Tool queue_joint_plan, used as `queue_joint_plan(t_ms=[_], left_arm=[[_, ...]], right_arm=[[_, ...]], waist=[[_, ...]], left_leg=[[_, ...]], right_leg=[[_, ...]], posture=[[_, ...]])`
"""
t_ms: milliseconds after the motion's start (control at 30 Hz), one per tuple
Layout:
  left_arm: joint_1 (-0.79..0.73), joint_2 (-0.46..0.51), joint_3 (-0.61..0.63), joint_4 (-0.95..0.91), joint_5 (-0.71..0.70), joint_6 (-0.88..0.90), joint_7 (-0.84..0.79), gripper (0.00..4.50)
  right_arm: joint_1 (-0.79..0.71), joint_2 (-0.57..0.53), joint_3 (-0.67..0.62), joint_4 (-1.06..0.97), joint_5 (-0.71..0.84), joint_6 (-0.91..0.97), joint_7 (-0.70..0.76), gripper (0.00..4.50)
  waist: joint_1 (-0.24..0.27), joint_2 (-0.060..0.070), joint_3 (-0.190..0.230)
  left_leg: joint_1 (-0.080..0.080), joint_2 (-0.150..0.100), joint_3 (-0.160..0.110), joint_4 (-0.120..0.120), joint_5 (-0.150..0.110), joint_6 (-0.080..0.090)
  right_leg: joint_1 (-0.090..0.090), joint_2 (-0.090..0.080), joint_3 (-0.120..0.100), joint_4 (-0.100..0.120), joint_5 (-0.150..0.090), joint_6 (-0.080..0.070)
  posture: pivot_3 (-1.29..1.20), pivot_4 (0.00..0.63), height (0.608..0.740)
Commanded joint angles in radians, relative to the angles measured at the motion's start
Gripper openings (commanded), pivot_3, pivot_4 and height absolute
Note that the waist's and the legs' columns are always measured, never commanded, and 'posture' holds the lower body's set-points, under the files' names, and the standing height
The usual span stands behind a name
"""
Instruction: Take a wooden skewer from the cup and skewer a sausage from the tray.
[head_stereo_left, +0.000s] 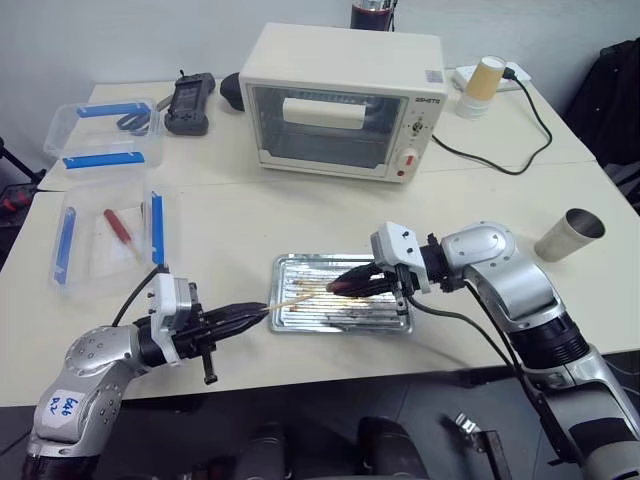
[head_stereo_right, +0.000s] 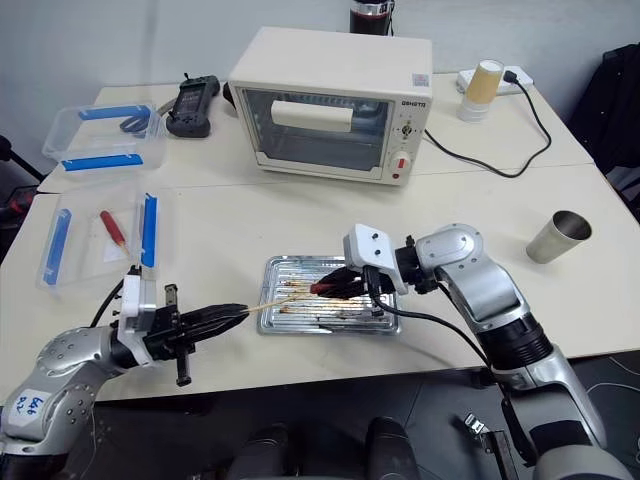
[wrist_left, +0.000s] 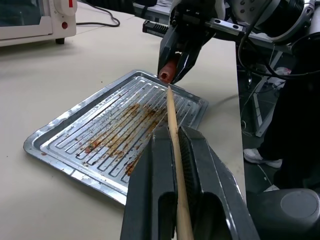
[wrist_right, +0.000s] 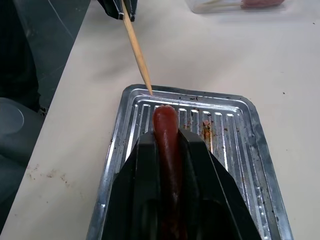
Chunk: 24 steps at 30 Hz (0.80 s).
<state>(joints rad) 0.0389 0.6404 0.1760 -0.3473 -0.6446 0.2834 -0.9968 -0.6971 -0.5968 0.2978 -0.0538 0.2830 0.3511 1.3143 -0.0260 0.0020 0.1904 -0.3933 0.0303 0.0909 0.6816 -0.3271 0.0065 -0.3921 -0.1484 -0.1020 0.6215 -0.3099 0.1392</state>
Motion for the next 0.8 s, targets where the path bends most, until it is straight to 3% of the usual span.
queue_joint_plan(t_ms=[33,800], left_arm=[[-0.015,-0.012,-0.013,-0.017,0.004,-0.013,-0.001,0.00],[-0.038,-0.017,-0.032,-0.024,0.000,0.007,0.002,0.00]], right_arm=[[0.007,-0.013,-0.032,-0.058,0.035,0.006,0.010,0.19],[0.021,-0.040,-0.030,-0.048,0.031,-0.006,0.027,0.19]], waist=[[0.000,0.000,0.000],[0.001,0.000,0.000]], left_leg=[[0.000,0.000,0.000,0.000,0.000,0.000],[0.000,0.000,0.000,0.001,0.000,0.000]], right_leg=[[0.000,0.000,0.000,0.000,0.000,0.000],[0.000,0.000,0.000,0.000,0.000,0.000]], posture=[[0.00,0.150,0.740],[0.00,0.150,0.740]])
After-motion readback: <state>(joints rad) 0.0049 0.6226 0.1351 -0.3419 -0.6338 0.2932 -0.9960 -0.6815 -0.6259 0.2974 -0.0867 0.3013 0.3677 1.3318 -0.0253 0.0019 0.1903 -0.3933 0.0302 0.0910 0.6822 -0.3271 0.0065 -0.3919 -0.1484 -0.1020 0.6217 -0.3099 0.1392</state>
